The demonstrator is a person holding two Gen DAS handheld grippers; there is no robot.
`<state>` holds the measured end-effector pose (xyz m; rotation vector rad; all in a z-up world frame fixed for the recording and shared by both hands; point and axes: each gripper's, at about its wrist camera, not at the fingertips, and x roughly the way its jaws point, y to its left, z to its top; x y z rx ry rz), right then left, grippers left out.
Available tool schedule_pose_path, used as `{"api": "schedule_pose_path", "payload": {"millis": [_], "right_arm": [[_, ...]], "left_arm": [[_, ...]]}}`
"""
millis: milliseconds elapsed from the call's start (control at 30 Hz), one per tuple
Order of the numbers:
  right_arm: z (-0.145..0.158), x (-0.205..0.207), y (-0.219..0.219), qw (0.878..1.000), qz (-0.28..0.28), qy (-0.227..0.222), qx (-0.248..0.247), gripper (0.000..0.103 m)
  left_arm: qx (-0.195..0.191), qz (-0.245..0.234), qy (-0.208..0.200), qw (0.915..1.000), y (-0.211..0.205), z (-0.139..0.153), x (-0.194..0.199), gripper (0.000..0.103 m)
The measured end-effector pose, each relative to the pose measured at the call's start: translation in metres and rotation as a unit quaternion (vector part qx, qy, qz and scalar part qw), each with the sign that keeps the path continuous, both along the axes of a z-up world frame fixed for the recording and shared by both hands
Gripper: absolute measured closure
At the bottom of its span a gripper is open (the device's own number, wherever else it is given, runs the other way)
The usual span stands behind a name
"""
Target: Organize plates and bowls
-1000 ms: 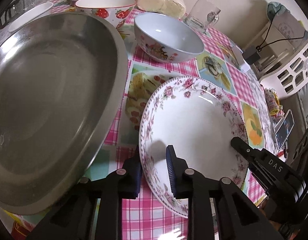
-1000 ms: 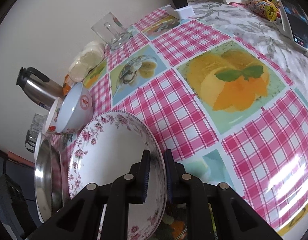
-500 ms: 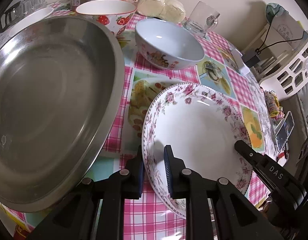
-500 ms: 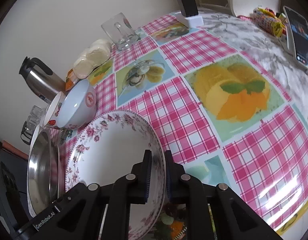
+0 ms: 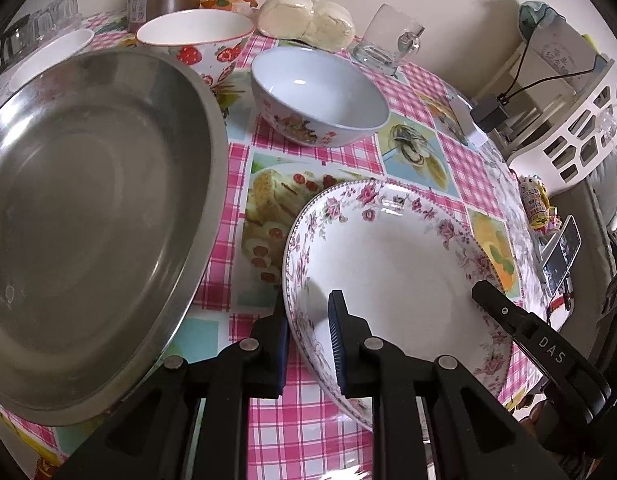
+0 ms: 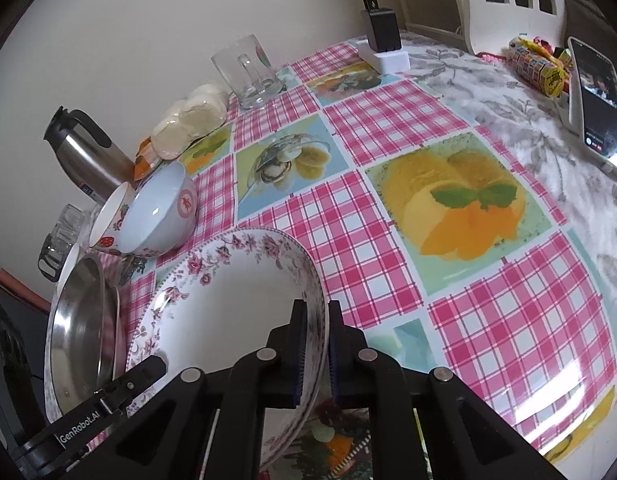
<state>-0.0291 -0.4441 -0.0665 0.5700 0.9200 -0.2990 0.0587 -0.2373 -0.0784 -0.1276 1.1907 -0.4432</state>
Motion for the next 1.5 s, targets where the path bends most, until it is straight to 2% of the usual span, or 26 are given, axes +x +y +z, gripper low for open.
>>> {"api": "schedule_pose_path", "payload": {"millis": [267, 667, 900, 1500], "right_arm": [[0.012, -0.003, 0.002, 1.000, -0.002, -0.006, -0.014, 0.093], [0.054, -0.007, 0.017, 0.997, -0.005, -0.050, -0.050, 0.092], [0.066, 0.000, 0.035, 0.996, 0.002, -0.059, -0.065, 0.092], [0.071, 0.051, 0.115, 0.995, 0.048, -0.059, -0.065, 0.092]], "left_arm": [[-0.019, -0.005, -0.006, 0.9998, 0.002, 0.011, 0.002, 0.084], [-0.045, -0.006, -0.048, 0.9978, 0.014, 0.048, 0.003, 0.084], [-0.056, 0.006, -0.047, 0.9973, 0.031, 0.056, 0.011, 0.084], [-0.087, 0.073, -0.025, 0.9932, 0.122, 0.061, 0.048, 0.084]]}}
